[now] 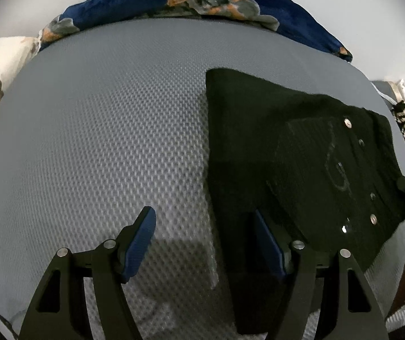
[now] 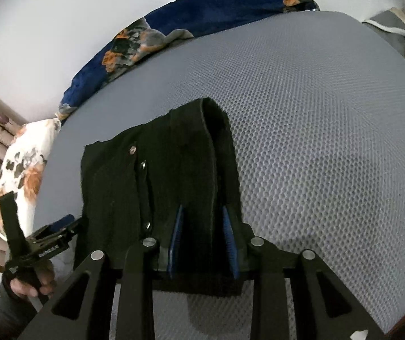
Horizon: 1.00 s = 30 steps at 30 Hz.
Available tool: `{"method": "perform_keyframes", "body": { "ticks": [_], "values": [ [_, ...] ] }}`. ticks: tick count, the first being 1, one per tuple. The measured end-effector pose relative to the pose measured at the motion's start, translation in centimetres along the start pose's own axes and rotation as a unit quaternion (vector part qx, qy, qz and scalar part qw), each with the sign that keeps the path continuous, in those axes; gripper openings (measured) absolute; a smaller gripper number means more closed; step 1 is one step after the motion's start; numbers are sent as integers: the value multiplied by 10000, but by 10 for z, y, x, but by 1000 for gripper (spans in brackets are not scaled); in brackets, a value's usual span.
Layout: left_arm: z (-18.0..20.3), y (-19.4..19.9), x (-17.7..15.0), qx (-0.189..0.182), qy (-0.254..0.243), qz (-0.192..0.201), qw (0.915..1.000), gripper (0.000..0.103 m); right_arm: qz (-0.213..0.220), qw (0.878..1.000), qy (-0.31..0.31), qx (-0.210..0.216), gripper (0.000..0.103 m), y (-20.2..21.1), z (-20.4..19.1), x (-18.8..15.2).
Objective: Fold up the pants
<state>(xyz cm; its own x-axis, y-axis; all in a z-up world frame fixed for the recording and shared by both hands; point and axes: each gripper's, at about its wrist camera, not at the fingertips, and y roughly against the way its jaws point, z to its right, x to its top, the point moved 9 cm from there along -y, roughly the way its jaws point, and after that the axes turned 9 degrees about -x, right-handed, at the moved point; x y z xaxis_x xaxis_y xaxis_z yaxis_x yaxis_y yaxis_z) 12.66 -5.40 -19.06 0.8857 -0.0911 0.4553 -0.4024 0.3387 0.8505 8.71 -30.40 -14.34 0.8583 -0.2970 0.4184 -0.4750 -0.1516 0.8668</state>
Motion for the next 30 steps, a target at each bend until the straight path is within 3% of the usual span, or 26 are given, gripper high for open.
{"method": "perform_keyframes", "body": {
  "ticks": [9, 11, 12, 15, 20, 25, 28, 30],
  "values": [
    [8, 7, -17, -140, -30, -47, 9999, 71, -133, 9995, -171, 233, 26, 1, 2, -14],
    [8, 8, -19, -142, -28, -52, 9999, 71, -121, 9993, -187, 285, 17, 3, 1, -15],
    [7, 8, -20, -146, -17, -56, 9999, 71, -78, 9995, -163, 254, 11, 6, 1, -15],
    [7, 9, -23, -149, -26, -65, 9999, 71, 3, 9994, -199, 270, 9, 15, 1, -17],
    [8, 9, -28, -158, -139, -133, 9997, 71, 17, 9999, -132, 69, 8, 23, -3, -28],
    [11, 3, -27, -222, -126, -167, 9995, 71, -215, 9995, -220, -56, 9, 4, 8, -33],
    [11, 8, -22, -367, -138, -98, 9992, 71, -263, 9992, -283, -33, 20, 4, 8, -28],
    [7, 13, -16, -552, -20, -17, 9985, 71, -236, 9994, -178, -187, 41, 6, 12, -23]
  ]
}}
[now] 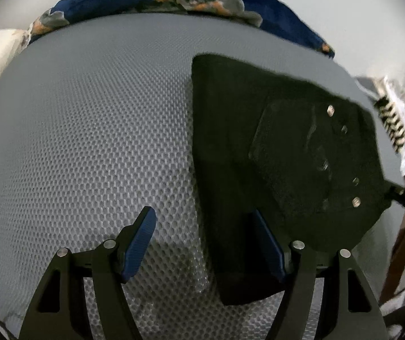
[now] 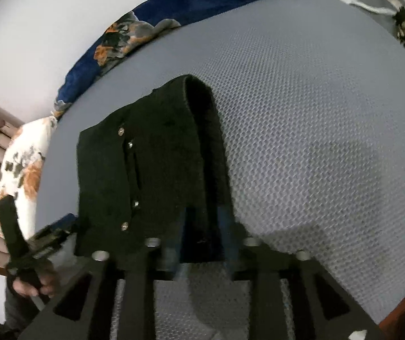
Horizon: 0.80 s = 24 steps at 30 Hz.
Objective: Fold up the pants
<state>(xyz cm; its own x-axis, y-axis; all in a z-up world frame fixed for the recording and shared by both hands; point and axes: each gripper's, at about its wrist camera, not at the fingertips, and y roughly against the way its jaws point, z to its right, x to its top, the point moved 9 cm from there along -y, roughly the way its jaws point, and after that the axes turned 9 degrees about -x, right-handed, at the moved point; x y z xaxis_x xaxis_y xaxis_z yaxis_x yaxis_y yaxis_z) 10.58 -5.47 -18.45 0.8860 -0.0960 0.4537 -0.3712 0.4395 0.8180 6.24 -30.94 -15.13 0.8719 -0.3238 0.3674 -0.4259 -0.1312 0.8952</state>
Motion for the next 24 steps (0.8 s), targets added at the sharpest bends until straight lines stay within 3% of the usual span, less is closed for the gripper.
{"method": "perform_keyframes", "body": {
  "ticks": [6, 10, 12, 22, 24],
  "values": [
    [-19, 7, 11, -368, 326, -31, 9988, 71, -157, 9986, -27, 512, 52, -10, 3, 14],
    [-17, -3, 13, -1096, 775, -299, 9905, 71, -520, 9912, -158, 1206, 55, -25, 1, 17],
    [-13, -10, 16, -1241, 874, -386, 9877, 71, -684, 9871, -191, 1438, 55, -34, 3, 19],
    [11, -31, 41, -1925, 780, -563, 9766, 71, -1037, 9685, -147, 2259, 56, -52, -2, 22],
    [16, -32, 41, -2120, 773, -598, 9724, 71, -1051, 9654, -105, 2382, 52, -55, -7, 24]
  ]
}}
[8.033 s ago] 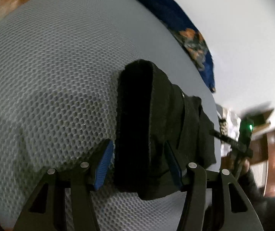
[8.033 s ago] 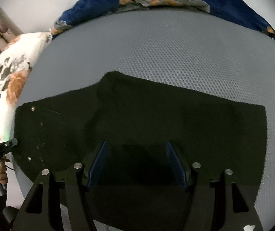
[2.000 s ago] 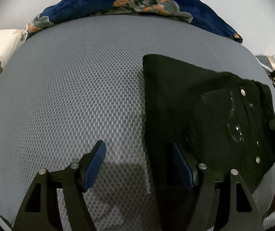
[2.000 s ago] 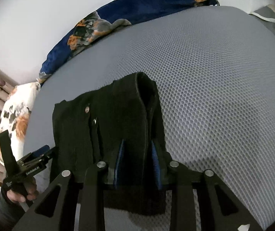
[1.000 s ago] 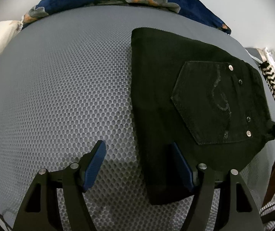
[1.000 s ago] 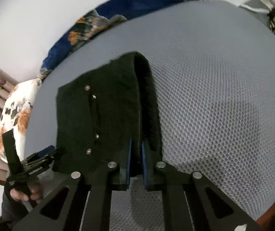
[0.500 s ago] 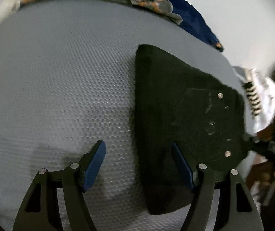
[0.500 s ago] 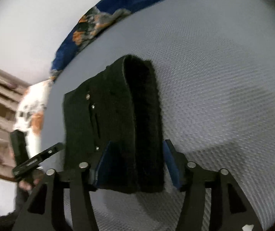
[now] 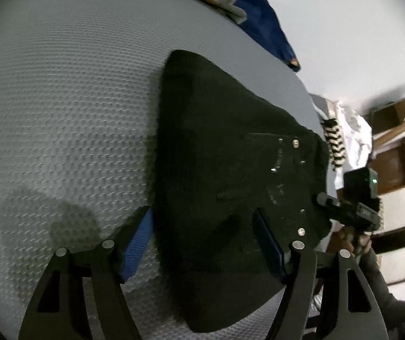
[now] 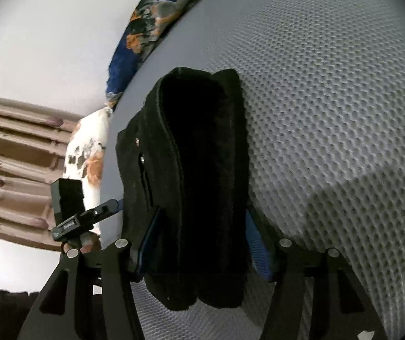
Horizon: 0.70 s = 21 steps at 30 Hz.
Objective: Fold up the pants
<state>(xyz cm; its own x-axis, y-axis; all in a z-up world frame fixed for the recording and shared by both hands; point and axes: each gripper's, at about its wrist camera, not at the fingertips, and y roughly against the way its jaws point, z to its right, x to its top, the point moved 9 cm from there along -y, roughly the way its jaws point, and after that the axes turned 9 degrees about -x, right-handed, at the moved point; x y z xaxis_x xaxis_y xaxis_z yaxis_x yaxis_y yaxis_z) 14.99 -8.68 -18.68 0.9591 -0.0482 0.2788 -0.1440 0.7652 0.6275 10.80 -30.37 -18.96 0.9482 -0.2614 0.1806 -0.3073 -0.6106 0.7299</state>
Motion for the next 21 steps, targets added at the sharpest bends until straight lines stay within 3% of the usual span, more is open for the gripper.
{"method": "perform_keyframes", "body": {
  "ticks": [5, 6, 9, 13, 21],
  "values": [
    [1, 3, -5, -275, 36, 145, 9995, 71, 55, 9995, -155, 259, 39, -12, -2, 7],
    [3, -1, -3, -273, 46, 195, 9994, 67, 77, 9994, -203, 279, 35, -14, -3, 9],
    [-1, -5, 4, 78, 11, 324, 9994, 37, 224, 9991, -238, 274, 28, -16, -13, 13],
    [3, 2, 6, 133, -45, 428, 9990, 18, 441, 9987, -37, 268, 27, -4, -38, 20],
    [11, 35, 40, 475, -391, 752, 9953, 14, 533, 9980, 280, 174, 26, -15, -85, 62]
  ]
}}
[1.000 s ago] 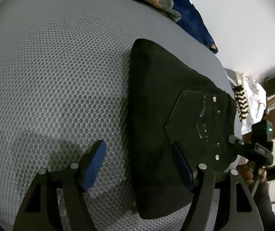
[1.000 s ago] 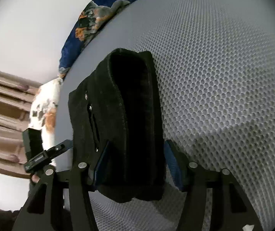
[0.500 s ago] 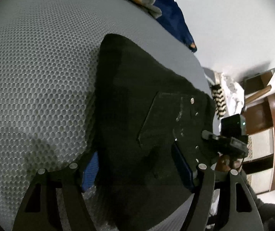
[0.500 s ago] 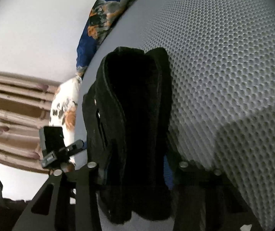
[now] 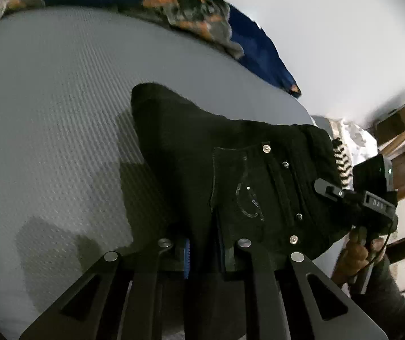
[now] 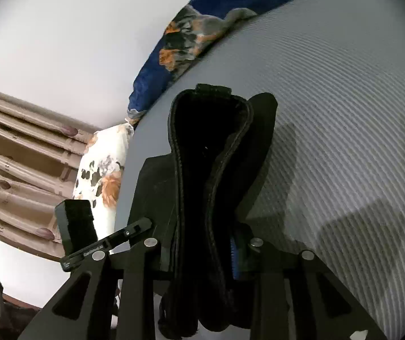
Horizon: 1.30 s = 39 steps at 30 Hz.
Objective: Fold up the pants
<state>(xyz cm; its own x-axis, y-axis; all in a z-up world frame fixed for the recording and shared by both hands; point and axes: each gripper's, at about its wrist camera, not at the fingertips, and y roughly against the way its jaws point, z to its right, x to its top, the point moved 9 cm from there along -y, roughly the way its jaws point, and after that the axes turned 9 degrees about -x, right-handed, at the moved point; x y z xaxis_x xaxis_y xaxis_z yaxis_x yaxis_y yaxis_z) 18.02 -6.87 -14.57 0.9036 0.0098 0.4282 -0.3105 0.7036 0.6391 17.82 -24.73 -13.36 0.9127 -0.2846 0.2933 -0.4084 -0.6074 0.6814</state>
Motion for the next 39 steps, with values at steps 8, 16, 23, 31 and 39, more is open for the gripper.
{"method": "perform_keyframes", "body": {
  "ticks": [8, 16, 23, 31, 39],
  "values": [
    [-42, 29, 67, 462, -89, 296, 9985, 14, -28, 9998, 129, 134, 26, -53, -36, 54],
    [-83, 26, 96, 802, -90, 279, 9963, 15, -22, 9985, 365, -405, 26, -92, -40, 72],
    [-125, 19, 71, 1123, 317, 163, 9930, 42, 93, 9821, 751, -1726, 50, -98, -8, 59],
    [-121, 47, 50, 1866, 322, 382, 9812, 53, 405, 9683, 1049, -2232, 58, -72, -12, 45],
    [-90, 92, 25, 2993, -371, 821, 9499, 66, 1007, 9520, 1448, -2500, 65, -37, -56, 27]
  ]
}}
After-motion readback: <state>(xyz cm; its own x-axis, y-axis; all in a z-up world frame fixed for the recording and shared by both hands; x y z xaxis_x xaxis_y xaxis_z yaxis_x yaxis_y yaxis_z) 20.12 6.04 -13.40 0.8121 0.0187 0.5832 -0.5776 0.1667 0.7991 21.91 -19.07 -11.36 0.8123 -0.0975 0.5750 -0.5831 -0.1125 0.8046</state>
